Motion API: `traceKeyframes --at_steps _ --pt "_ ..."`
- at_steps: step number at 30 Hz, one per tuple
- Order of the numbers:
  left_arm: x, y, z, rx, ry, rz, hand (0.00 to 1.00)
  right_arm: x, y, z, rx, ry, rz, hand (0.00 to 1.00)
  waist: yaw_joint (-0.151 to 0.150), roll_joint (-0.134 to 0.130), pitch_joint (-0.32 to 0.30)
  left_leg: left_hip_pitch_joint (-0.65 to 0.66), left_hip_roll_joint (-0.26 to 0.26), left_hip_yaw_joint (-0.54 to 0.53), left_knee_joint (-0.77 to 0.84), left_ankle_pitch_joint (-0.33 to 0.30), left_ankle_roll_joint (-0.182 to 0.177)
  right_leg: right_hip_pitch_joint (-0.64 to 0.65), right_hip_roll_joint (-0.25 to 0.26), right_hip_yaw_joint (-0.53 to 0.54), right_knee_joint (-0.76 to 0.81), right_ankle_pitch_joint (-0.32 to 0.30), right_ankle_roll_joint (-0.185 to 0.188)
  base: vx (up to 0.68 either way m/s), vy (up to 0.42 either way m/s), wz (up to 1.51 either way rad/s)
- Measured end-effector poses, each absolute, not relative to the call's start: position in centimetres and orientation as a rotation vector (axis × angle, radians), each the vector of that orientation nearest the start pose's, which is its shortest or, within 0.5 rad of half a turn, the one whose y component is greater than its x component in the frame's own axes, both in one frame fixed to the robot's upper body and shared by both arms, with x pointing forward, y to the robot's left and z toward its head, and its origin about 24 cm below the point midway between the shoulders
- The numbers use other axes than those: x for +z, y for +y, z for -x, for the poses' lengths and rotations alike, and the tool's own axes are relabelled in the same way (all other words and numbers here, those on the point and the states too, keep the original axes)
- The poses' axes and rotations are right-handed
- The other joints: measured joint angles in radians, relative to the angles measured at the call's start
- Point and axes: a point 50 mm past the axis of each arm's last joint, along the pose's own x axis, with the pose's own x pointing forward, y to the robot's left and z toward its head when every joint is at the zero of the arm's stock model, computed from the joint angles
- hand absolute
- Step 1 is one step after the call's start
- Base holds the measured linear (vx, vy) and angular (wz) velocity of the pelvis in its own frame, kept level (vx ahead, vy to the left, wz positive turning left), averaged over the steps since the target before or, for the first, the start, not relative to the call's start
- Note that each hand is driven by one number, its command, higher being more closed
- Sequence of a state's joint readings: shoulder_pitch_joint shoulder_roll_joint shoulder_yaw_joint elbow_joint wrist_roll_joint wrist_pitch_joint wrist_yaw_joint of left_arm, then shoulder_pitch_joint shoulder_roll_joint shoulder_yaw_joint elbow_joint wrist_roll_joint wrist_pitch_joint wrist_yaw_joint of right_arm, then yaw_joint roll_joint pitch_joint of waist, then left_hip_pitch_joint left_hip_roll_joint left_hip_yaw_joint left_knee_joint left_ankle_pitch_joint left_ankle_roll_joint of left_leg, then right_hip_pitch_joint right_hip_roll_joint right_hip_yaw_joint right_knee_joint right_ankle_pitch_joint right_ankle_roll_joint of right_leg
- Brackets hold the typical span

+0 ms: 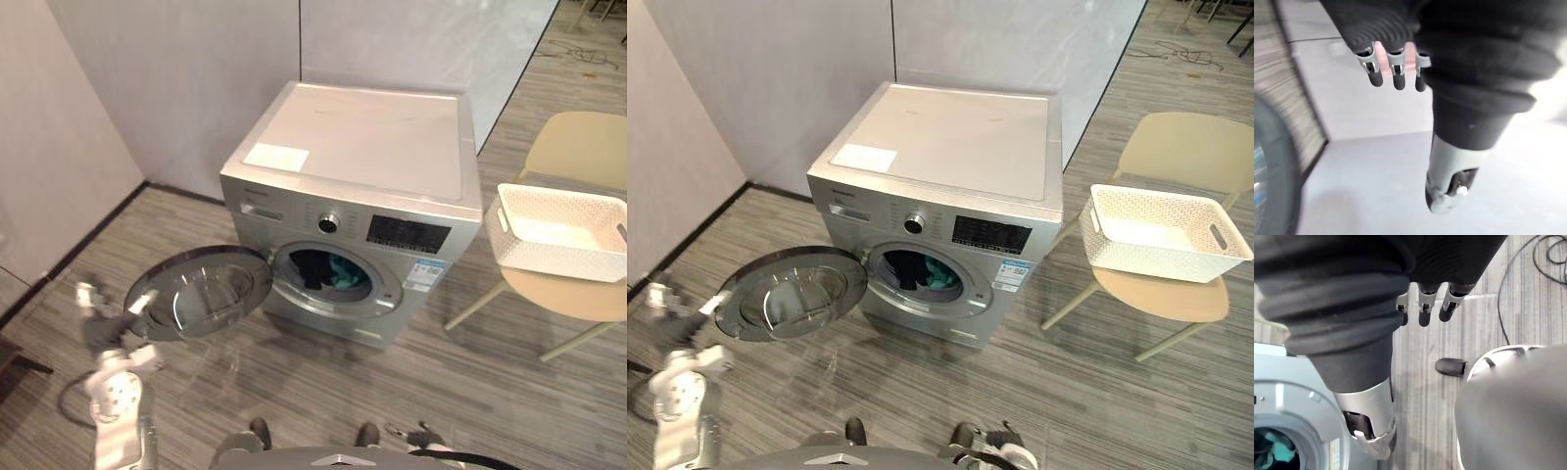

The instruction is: Pick up the laundry basket with both hands and put the clothes into the washing machine.

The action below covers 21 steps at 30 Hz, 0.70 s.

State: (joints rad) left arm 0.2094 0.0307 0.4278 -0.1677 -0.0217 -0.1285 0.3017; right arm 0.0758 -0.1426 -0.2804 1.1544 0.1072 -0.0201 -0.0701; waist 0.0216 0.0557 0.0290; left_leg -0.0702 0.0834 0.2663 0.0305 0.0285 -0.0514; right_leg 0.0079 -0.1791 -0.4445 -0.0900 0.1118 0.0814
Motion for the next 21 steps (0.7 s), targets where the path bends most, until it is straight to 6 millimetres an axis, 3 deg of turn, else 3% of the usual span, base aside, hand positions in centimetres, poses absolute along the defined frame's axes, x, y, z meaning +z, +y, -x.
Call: traceKeyframes --at_steps 2,5,8,10,12,14,17,21 --pt "8.8 30.8 -18.0 0.897 -0.239 -0.227 0.00 -16.4 -24.1 -5.7 -0.488 1.195 -0.080 0.00 -0.007 0.002 -0.011 0.054 -0.030 0.000 -0.109 0.043 0.002 0.008 -0.015 -0.007 0.000 0.001 0.002 0.05 0.095 0.34" --pt "11.1 34.1 -18.5 0.989 -0.291 -0.336 0.00 -16.4 -23.8 -5.5 -0.480 1.197 -0.083 0.00 -0.008 -0.003 -0.019 0.061 -0.031 0.016 -0.116 0.053 0.002 0.007 -0.016 -0.002 0.000 0.004 0.005 0.02 0.049 -0.11" --pt "12.4 38.0 -20.0 1.049 -0.239 -0.411 0.00 -16.3 -23.0 -6.6 -0.370 1.179 -0.005 0.00 -0.013 -0.018 -0.027 0.057 -0.025 0.046 -0.116 0.053 0.001 -0.014 -0.011 0.024 -0.001 0.007 0.001 0.01 0.018 -0.25" --pt "13.0 41.4 -21.3 1.109 -0.140 -0.397 0.00 -16.0 -22.1 -8.3 -0.249 1.139 0.069 0.00 -0.014 -0.042 -0.039 0.030 -0.016 0.080 -0.116 0.055 -0.002 -0.073 -0.005 0.057 -0.001 0.020 -0.013 0.04 -0.008 -0.41" --pt "13.6 43.1 -22.8 1.120 -0.064 -0.366 0.00 -15.9 -21.4 -9.3 -0.194 1.114 0.085 0.00 -0.019 -0.062 -0.035 -0.011 -0.008 0.101 -0.116 0.063 -0.009 -0.120 0.001 0.072 0.000 0.035 -0.021 0.02 -0.026 -0.28" --pt "14.6 43.2 -24.5 1.090 -0.048 -0.355 0.00 -15.6 -20.9 -10.4 -0.159 1.076 0.089 0.00 -0.021 -0.082 -0.018 -0.051 -0.001 0.114 -0.116 0.070 -0.018 -0.168 0.006 0.076 0.000 0.051 -0.033 0.00 -0.035 -0.10" --pt "16.0 41.2 -28.6 0.971 -0.058 -0.303 0.00 -15.0 -20.0 -12.1 -0.111 1.010 0.103 0.00 -0.025 -0.102 0.027 -0.130 0.020 0.114 -0.116 0.108 -0.020 -0.237 0.020 0.052 0.000 0.070 -0.053 -0.02 -0.062 0.13" --pt "18.3 39.2 -32.4 0.891 -0.124 -0.012 0.00 -14.0 -19.1 -14.4 -0.103 0.909 0.058 0.00 -0.029 -0.118 0.108 -0.220 0.049 0.122 -0.115 0.148 -0.017 -0.327 0.046 0.044 0.007 0.105 -0.072 -0.03 -0.059 -0.03"
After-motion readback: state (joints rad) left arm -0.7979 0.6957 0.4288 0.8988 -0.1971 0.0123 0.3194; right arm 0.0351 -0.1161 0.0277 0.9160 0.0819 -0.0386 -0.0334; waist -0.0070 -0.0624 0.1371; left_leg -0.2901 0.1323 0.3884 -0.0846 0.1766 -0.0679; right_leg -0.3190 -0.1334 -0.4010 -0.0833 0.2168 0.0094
